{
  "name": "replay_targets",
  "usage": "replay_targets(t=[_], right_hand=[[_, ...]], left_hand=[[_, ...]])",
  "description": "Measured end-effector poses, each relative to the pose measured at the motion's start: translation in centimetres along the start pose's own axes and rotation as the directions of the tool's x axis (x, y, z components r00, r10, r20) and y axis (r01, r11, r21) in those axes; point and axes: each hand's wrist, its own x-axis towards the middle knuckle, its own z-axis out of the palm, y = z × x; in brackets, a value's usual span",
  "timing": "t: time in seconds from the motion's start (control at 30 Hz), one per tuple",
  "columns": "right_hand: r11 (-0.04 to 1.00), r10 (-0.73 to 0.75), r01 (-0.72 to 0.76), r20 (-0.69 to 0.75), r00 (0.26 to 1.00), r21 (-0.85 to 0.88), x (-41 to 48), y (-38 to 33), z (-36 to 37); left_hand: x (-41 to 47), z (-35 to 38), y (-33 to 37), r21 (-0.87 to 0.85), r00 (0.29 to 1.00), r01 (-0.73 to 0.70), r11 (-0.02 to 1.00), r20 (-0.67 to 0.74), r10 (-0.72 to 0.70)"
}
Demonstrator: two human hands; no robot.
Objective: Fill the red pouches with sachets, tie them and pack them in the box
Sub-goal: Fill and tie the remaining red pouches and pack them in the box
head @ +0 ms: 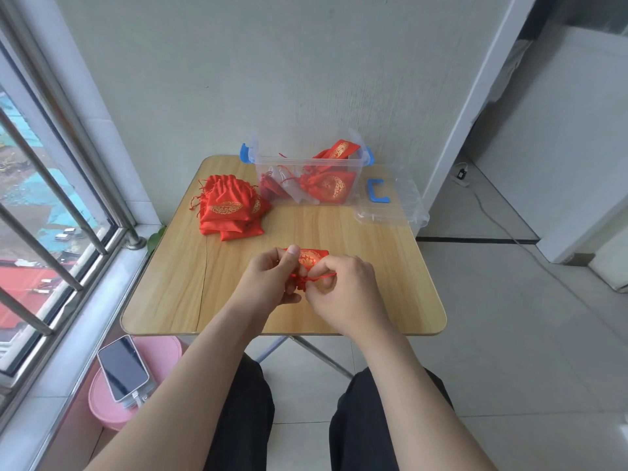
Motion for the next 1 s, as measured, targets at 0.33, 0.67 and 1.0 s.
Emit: replay_targets(t=[0.33,0.67,1.0], right_hand=[[0.934,0.168,-0.195,0.112,0.979,0.298,0.13,-0.14,0.01],[0.962,0.149,-0.149,0.017,0.989,0.230,-0.10,-0.20,-0.38],[0.749,0.419,-0.441,0.161,0.893,0.495,0.35,-0.61,-0.94]], left_hand=[[-0.42,0.15,-0.24,0.177,0.997,-0.019,0.984,0.082,0.005],[-0.85,0.20,0.24,0.213,0.991,-0.075,0.974,0.121,0.050],[-0.85,0.18,0.42,0.085,0.982,-0.068,0.994,0.180,0.052]])
